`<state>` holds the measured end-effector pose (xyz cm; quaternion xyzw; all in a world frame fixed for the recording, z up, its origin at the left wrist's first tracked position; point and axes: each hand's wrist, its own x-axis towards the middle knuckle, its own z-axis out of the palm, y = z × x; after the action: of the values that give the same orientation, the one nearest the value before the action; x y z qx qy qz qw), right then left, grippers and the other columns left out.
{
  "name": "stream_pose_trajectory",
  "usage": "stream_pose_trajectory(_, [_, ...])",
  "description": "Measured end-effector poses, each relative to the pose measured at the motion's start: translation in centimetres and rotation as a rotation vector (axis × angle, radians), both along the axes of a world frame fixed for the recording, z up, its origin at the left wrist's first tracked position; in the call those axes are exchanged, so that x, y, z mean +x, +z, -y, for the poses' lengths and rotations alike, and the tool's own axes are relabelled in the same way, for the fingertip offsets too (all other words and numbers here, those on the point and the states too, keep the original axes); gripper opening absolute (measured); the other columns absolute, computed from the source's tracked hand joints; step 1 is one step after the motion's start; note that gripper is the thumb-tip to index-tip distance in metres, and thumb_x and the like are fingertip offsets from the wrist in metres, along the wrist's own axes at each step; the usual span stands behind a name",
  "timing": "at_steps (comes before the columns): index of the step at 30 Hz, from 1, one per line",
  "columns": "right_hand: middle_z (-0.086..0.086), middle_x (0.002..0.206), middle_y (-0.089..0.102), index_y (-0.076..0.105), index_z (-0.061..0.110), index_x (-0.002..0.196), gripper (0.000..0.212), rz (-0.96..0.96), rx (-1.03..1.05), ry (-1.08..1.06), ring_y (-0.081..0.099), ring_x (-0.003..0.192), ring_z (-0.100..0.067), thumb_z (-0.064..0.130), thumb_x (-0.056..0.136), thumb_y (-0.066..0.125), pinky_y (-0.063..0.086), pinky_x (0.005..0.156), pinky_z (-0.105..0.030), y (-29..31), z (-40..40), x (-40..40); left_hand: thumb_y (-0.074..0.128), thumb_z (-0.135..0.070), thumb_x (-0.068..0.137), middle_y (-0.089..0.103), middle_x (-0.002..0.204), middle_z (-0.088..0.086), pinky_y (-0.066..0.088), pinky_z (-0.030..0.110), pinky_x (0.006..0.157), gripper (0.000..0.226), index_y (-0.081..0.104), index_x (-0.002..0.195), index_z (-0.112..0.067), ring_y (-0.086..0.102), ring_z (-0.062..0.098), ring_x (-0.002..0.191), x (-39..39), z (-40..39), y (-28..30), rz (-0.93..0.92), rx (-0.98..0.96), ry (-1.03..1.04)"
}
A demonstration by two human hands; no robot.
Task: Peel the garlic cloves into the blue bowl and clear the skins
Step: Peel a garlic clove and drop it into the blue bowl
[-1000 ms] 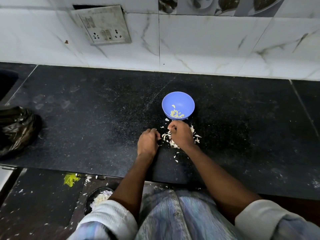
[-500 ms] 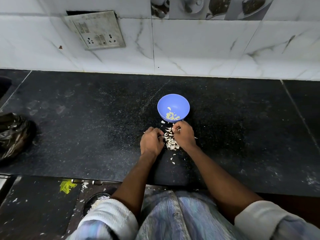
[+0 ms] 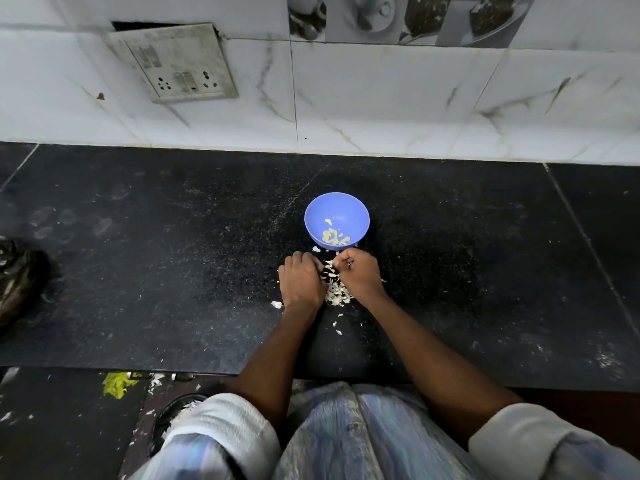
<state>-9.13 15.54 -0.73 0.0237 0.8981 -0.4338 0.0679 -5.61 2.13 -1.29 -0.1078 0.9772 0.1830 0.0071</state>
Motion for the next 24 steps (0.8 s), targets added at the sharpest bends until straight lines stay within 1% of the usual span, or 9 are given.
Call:
stream_pose_trajectory(3, [0.012, 0.076, 0.071, 0.070, 0.020, 0.077, 0.019, 0.002, -0.028, -0.020, 0.067, 0.077, -0.005, 0.003, 0.085, 0.067, 0.056, 0.080, -0.029, 0.0, 0.3, 0.1, 0.060, -0.008, 0.088, 0.065, 0.111, 0.010, 0.039, 0.044, 0.091, 0.021, 0.061, 0.108, -0.012, 0.056, 0.032, 0.104, -0.1, 0.6, 0.0, -0.135, 0.198, 0.082])
stream_pose_trajectory(5, [0.011, 0.077, 0.071, 0.070, 0.018, 0.080, 0.017, 0.002, -0.034, -0.008, 0.066, 0.075, -0.003, 0.003, 0.086, 0.068, 0.054, 0.077, -0.027, 0.2, 0.5, 0.3, 0.050, -0.007, 0.100, 0.067, 0.102, 0.013, 0.043, 0.047, 0.086, 0.011, 0.061, 0.104, -0.008, 0.059, 0.035, 0.095, 0.0, 1.1, -0.3, -0.199, 0.359, 0.159])
stream_pose_trajectory(8, [0.011, 0.079, 0.071, 0.071, 0.016, 0.085, 0.019, 0.004, -0.037, 0.052, 0.063, 0.074, 0.001, -0.001, 0.087, 0.065, 0.052, 0.074, -0.023, 0.3, 1.1, 0.6, 0.039, -0.017, 0.112, 0.066, 0.092, 0.009, 0.040, 0.038, 0.073, 0.028, 0.061, 0.102, -0.004, 0.059, 0.029, 0.085, 0.2, 1.6, -0.2, -0.209, 0.532, 0.240])
stream_pose_trajectory(12, [0.009, 0.092, 0.075, 0.076, 0.017, 0.097, 0.023, 0.003, -0.036, 0.100, 0.068, 0.087, -0.005, 0.000, 0.091, 0.061, 0.055, 0.081, -0.024, 0.1, 2.0, 0.7, 0.045, -0.016, 0.112, 0.064, 0.082, 0.004, 0.035, 0.034, 0.069, 0.032, 0.061, 0.086, -0.008, 0.056, 0.022, 0.077, 0.5, 2.1, -0.3, -0.196, 0.677, 0.238])
stream_pose_trajectory(14, [0.005, 0.100, 0.077, 0.078, 0.014, 0.104, 0.024, 0.000, -0.036, 0.136, 0.068, 0.093, -0.006, 0.002, 0.094, 0.060, 0.050, 0.081, -0.019, 0.4, 2.2, 0.9, 0.052, -0.016, 0.109, 0.070, 0.080, 0.005, 0.042, 0.037, 0.070, 0.031, 0.066, 0.083, -0.007, 0.060, 0.020, 0.075, 0.5, 2.5, -0.8, -0.175, 0.762, 0.263])
stream_pose_trajectory(16, [0.005, 0.099, 0.076, 0.078, 0.013, 0.102, 0.023, 0.033, -0.106, 0.112, 0.067, 0.090, -0.007, 0.003, 0.096, 0.059, 0.050, 0.077, -0.018, 0.8, 2.4, 1.1, 0.056, -0.016, 0.106, 0.075, 0.082, 0.004, 0.049, 0.035, 0.073, 0.026, 0.075, 0.088, -0.010, 0.065, 0.016, 0.076, 0.7, 2.8, -1.0, -0.156, 0.804, 0.283])
stream_pose_trajectory(18, [0.004, 0.095, 0.076, 0.077, 0.012, 0.099, 0.022, 0.089, -0.225, 0.047, 0.068, 0.080, -0.008, 0.003, 0.097, 0.058, 0.056, 0.072, -0.023, 1.2, 2.3, 1.3, 0.059, -0.018, 0.105, 0.076, 0.083, 0.001, 0.050, 0.034, 0.073, 0.024, 0.077, 0.091, -0.011, 0.066, 0.015, 0.076, 0.8, 2.9, -1.1, -0.148, 0.799, 0.278])
stream_pose_trajectory(21, [0.000, 0.091, 0.075, 0.075, 0.009, 0.099, 0.015, 0.138, -0.351, -0.019, 0.064, 0.062, -0.005, 0.004, 0.098, 0.061, 0.048, 0.053, -0.016, 1.4, 2.2, 1.5, 0.061, -0.024, 0.105, 0.076, 0.090, 0.000, 0.045, 0.029, 0.074, 0.023, 0.077, 0.096, -0.012, 0.067, 0.015, 0.083, 1.0, 2.8, -1.0, -0.153, 0.731, 0.234])
stream_pose_trajectory(24, [-0.004, 0.086, 0.075, 0.074, 0.010, 0.095, 0.008, 0.169, -0.419, -0.085, 0.064, 0.058, -0.008, 0.007, 0.095, 0.066, 0.044, 0.047, -0.015, 1.3, 1.9, 1.8, 0.063, -0.026, 0.105, 0.072, 0.097, 0.003, 0.039, 0.026, 0.076, 0.022, 0.075, 0.099, -0.009, 0.063, 0.015, 0.090, 1.0, 2.7, -1.1, -0.167, 0.691, 0.193])
